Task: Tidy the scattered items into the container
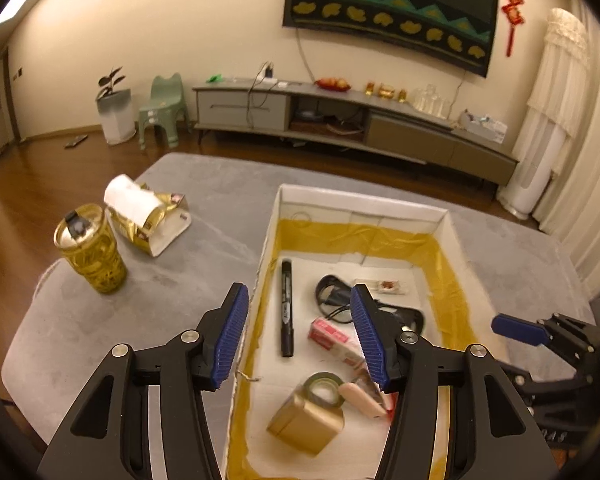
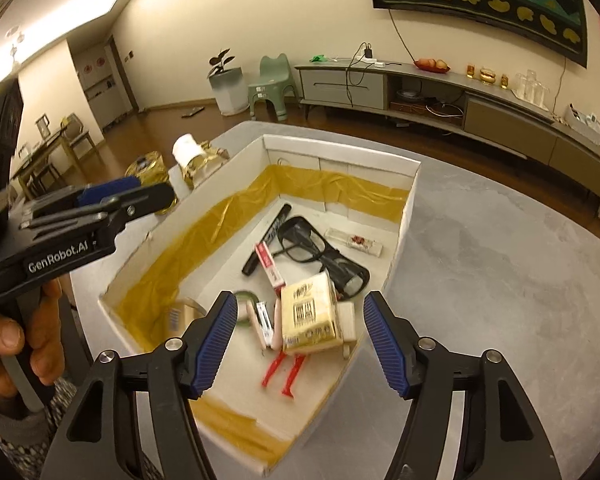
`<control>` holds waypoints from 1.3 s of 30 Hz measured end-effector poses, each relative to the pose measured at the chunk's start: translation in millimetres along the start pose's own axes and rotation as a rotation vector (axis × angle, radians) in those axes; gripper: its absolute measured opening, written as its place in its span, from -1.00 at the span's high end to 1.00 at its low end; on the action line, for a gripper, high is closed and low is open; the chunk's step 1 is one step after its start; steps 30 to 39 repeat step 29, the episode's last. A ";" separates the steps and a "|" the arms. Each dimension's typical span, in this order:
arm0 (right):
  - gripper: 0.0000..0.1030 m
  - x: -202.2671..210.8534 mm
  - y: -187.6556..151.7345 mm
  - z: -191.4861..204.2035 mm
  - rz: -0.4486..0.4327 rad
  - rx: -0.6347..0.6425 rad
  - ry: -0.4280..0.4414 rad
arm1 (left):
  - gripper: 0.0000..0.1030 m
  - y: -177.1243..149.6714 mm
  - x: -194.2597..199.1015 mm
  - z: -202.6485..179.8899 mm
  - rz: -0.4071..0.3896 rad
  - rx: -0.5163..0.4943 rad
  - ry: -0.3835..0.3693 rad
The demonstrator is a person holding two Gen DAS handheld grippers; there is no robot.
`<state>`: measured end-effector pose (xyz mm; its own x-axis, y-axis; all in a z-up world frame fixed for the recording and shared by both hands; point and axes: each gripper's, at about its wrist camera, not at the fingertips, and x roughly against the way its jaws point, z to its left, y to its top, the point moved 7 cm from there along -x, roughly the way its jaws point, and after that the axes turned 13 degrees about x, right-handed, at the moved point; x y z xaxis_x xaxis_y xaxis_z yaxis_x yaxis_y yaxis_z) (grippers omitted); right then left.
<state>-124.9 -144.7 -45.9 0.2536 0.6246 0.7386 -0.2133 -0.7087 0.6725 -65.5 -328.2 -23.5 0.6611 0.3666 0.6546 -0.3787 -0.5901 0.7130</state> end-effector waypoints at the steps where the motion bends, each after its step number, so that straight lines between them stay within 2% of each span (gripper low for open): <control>1: -0.31 3.1 -3.3 1.8 0.002 0.013 -0.004 | -0.09 -1.1 2.7 -2.5 -0.002 -0.009 0.001; 6: -0.45 23.0 -19.1 11.6 -0.002 0.048 -0.017 | -0.09 -11.2 16.1 -19.0 0.000 -0.057 0.009; 14: -0.46 39.2 -46.2 37.5 0.031 0.100 0.016 | -0.09 -38.6 51.0 -40.7 -0.014 -0.058 -0.038; 18: -0.46 38.1 -62.8 54.7 0.069 0.127 0.046 | -0.09 -56.8 57.6 -38.0 0.014 -0.027 -0.065; 20: -0.46 34.5 -72.9 61.1 0.098 0.132 0.062 | -0.17 -65.9 61.7 -36.1 0.009 -0.026 -0.052; 21: -0.46 32.1 -78.3 64.1 0.115 0.136 0.068 | -0.31 -70.0 63.6 -35.4 0.005 -0.031 -0.037; 22: -0.47 29.5 -84.4 67.4 0.136 0.142 0.070 | -0.37 -74.0 65.4 -34.8 0.002 -0.035 -0.023; 25: -0.47 22.5 -99.9 77.4 0.189 0.174 0.058 | -0.40 -87.4 70.2 -32.6 0.008 -0.036 -0.023; 29: -0.47 23.2 -106.2 86.2 0.203 0.203 0.046 | -0.41 -104.9 75.2 -28.8 0.022 -0.033 -0.025; 39: -0.47 23.2 -106.2 86.2 0.203 0.203 0.046 | -0.41 -104.9 75.2 -28.8 0.022 -0.033 -0.025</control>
